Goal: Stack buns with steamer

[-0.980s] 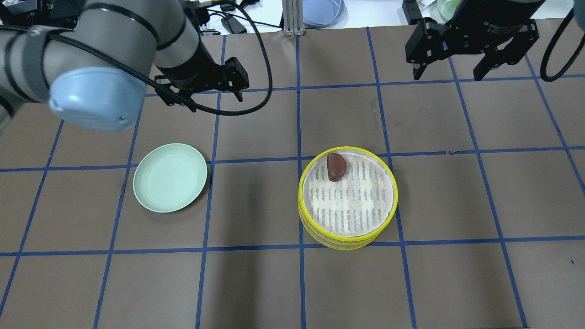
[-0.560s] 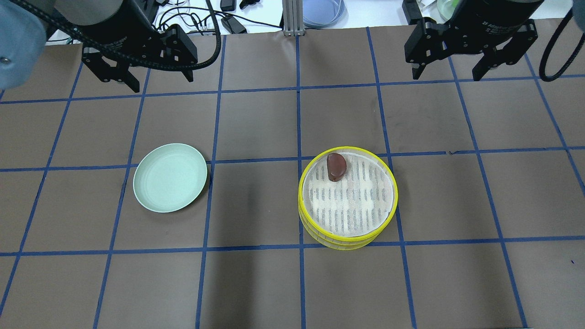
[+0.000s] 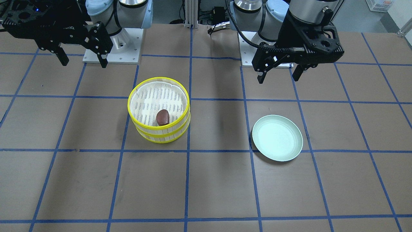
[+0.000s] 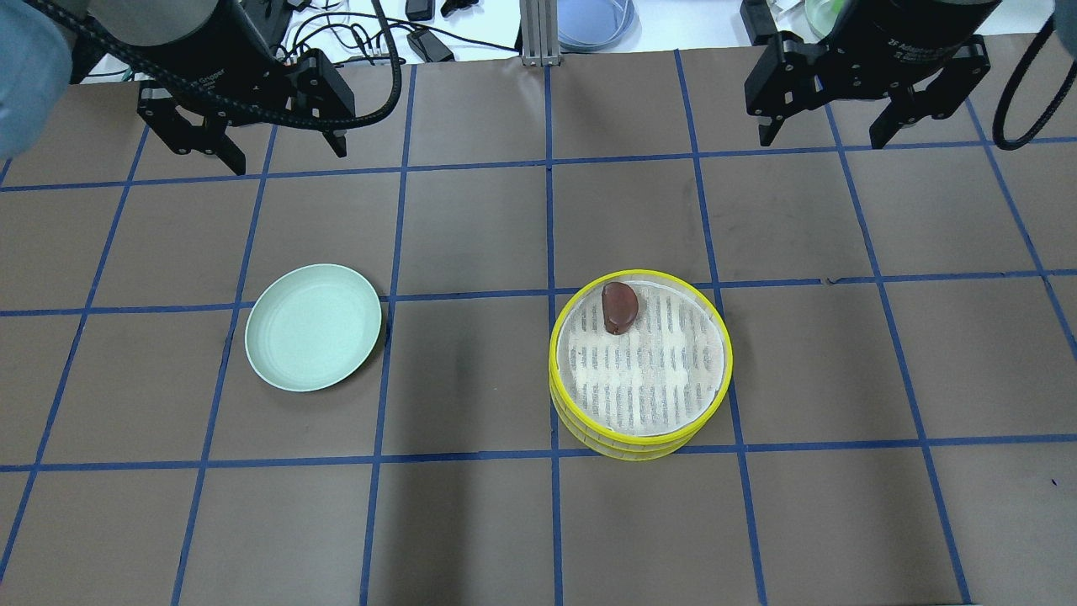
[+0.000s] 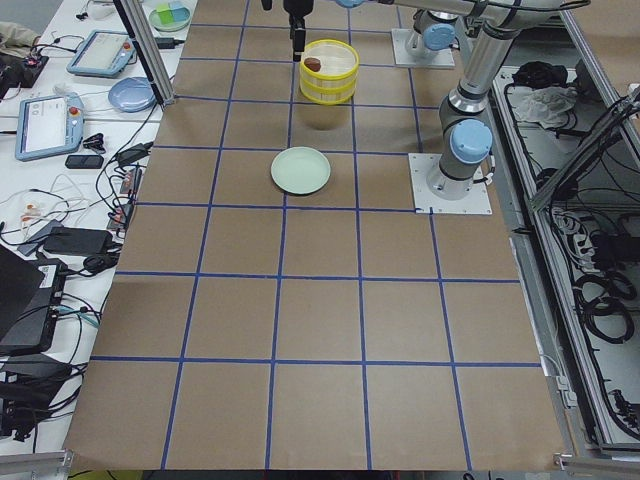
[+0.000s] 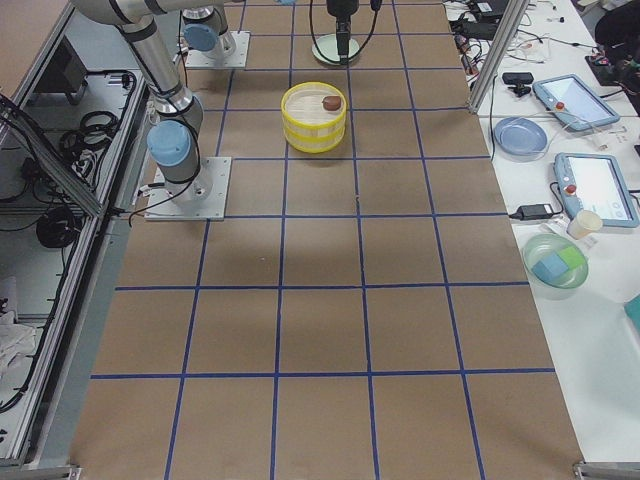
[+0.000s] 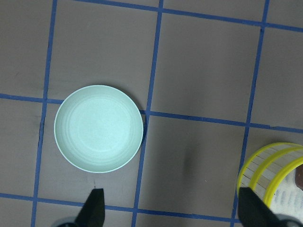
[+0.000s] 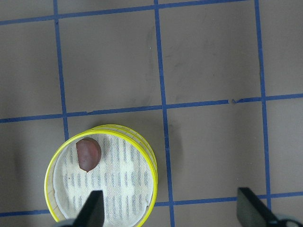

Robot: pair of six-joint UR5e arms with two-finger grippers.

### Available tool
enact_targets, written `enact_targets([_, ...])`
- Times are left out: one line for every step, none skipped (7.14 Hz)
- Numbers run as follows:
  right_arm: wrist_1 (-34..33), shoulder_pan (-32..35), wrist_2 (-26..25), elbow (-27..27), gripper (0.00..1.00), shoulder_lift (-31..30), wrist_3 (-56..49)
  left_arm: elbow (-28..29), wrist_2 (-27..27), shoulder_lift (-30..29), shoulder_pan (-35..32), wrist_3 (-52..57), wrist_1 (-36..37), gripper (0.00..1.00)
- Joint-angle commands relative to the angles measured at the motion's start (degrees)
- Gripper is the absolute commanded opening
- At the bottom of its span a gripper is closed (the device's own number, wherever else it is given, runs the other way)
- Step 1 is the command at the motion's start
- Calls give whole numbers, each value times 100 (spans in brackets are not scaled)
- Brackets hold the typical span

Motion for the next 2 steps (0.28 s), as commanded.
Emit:
enact_targets([0,-5,0,0,100,2,0,-175,27,73,-9,9,2,100])
enact_targets([0,3,0,0,100,2,0,-236,27,108,-9,1,-6,100])
